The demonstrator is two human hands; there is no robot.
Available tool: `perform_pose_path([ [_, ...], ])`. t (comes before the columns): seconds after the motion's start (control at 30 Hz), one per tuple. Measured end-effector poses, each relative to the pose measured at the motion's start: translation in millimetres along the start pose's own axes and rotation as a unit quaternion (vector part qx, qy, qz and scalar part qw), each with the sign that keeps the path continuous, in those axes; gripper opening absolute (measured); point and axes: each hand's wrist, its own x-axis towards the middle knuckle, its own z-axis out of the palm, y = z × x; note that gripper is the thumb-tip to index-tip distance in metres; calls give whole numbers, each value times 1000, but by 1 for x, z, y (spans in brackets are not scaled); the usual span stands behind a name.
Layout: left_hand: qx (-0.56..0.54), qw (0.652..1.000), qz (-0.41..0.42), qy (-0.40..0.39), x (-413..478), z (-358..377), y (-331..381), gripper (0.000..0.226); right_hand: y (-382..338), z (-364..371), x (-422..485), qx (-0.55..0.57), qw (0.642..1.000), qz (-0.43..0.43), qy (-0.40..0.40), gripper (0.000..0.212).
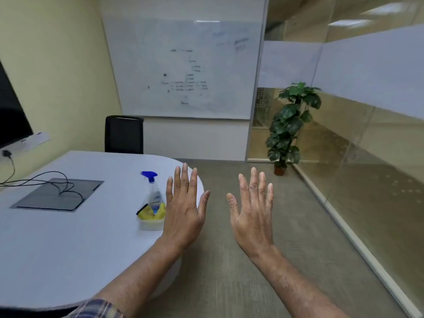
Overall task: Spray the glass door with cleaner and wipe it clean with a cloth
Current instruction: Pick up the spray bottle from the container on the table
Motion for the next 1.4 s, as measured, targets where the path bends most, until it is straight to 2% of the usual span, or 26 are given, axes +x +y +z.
perform_pose_path([
  [0.23,25,999,-35,-25,23,-6,-122,69,-80,82,30,37,998,6,-55,59],
  [0.47,7,995,-88,-39,34,7,-215,70,-126,153,55,70,991,-11,-115,62],
  [0.77,-8,989,-122,-81,46,57,-287,67,-135,253,89,119,978,-44,-164,58],
  [0.97,-21,978,-168,-120,65,99,-316,66,-119,317,107,189,953,-32,-236,58],
  [1.23,-81,939,-263,-207,77,155,-361,59,-114,391,122,277,894,79,-344,61],
  [1.4,-114,914,-303,-243,86,191,-401,55,-120,439,128,307,861,145,-378,63],
])
